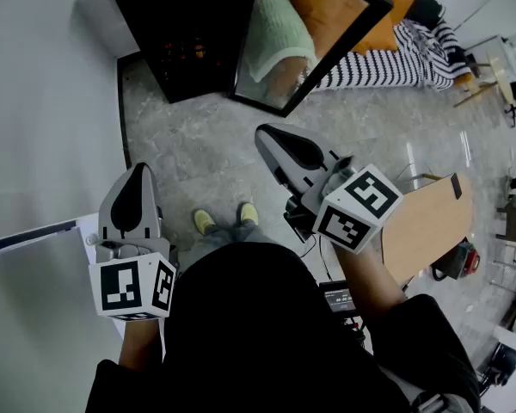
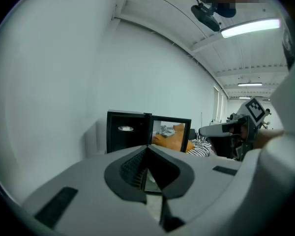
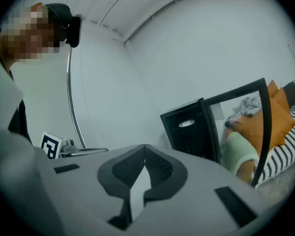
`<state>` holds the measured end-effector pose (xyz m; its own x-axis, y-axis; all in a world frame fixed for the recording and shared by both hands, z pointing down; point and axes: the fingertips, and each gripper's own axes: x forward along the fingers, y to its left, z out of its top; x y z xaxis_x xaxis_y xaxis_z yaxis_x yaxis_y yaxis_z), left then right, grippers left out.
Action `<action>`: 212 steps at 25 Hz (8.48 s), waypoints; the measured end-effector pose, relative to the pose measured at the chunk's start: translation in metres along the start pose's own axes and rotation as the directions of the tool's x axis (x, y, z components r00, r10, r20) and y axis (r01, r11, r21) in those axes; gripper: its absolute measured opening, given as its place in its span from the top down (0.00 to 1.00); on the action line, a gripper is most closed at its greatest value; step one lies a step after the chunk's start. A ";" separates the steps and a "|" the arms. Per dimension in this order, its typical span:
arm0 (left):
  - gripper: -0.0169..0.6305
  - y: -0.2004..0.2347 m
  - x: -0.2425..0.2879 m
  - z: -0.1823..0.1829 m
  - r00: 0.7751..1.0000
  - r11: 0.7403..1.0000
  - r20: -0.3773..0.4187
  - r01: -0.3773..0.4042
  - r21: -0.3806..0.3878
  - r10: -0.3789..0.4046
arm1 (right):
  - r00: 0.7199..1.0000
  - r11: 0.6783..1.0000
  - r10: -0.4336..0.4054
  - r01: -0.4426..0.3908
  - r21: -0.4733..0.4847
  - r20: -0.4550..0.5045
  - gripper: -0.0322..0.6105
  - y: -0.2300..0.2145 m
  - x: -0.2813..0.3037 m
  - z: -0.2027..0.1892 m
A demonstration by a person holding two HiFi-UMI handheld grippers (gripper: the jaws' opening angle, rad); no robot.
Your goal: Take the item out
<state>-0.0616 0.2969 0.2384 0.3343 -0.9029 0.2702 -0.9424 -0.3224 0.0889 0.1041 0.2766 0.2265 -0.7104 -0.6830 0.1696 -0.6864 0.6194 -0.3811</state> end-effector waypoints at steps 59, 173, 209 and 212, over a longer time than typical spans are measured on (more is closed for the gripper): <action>0.96 0.081 -0.054 0.013 0.994 0.998 0.095 0.051 0.024 -0.053 | 0.992 0.984 0.107 -0.097 0.152 -0.061 0.94 0.075 0.067 -0.024; 0.96 0.144 0.366 0.088 0.993 0.996 -0.109 0.052 0.067 -0.045 | 0.988 0.908 0.060 0.004 0.419 -0.140 0.94 -0.273 0.348 0.069; 0.96 0.172 0.392 -0.025 0.943 0.997 -0.324 0.064 -0.047 -0.076 | 0.972 0.494 -0.231 0.147 0.857 -0.034 0.47 -0.366 0.520 0.022; 0.96 0.168 0.395 -0.023 0.944 0.996 -0.316 0.084 -0.042 -0.093 | 0.967 0.500 -0.252 0.167 0.850 -0.042 0.47 -0.364 0.519 0.023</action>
<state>-0.0882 -0.1072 0.3825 0.4007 -0.7327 0.5500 -0.9107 -0.3844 0.1515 -0.0116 -0.3125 0.4326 -0.5206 -0.8001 0.2982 -0.3298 -0.1337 -0.9345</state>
